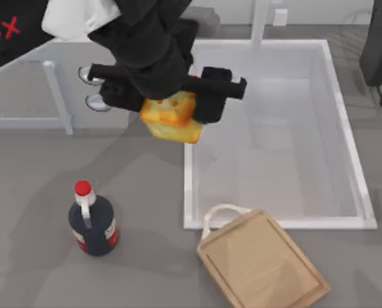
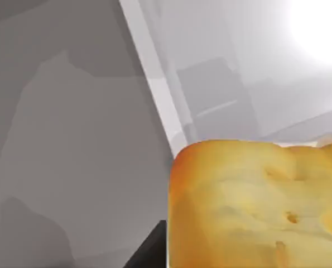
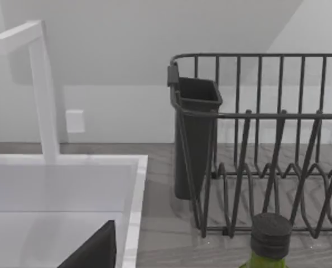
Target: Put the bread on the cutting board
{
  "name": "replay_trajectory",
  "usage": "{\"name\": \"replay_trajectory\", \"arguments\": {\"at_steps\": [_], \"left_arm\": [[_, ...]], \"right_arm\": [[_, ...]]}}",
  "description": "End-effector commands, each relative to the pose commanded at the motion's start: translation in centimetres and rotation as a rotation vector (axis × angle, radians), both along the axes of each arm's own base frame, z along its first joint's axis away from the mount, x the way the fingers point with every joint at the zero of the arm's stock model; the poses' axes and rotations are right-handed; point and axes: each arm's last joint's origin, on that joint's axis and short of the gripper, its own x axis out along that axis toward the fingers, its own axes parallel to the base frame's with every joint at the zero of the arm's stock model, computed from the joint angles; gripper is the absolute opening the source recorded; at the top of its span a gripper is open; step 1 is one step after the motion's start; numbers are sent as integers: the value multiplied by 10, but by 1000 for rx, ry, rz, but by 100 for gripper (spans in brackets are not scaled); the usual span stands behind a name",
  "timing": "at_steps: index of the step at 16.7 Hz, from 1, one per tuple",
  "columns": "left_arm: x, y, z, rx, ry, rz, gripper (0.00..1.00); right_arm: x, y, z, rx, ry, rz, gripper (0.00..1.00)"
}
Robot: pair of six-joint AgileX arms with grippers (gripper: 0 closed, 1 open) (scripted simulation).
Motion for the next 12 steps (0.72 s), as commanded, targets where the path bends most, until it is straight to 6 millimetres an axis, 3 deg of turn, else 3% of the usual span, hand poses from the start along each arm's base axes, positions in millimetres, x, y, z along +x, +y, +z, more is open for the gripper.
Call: {"name": "replay_trajectory", "arguments": {"at_steps": [2,5,9,12], "left_arm": [[-18,-47,-19,-5,98,75,0],[-43,-94,-55,56,216,191,0],[-63,-124,-95,163,276,296,0],[-65,-128,-106,196,281,315,0]], "right_arm": [[0,0,0,0,0,0,100],[0,0,0,0,0,0,100],[0,0,0,0,0,0,100],[0,0,0,0,0,0,100]]}}
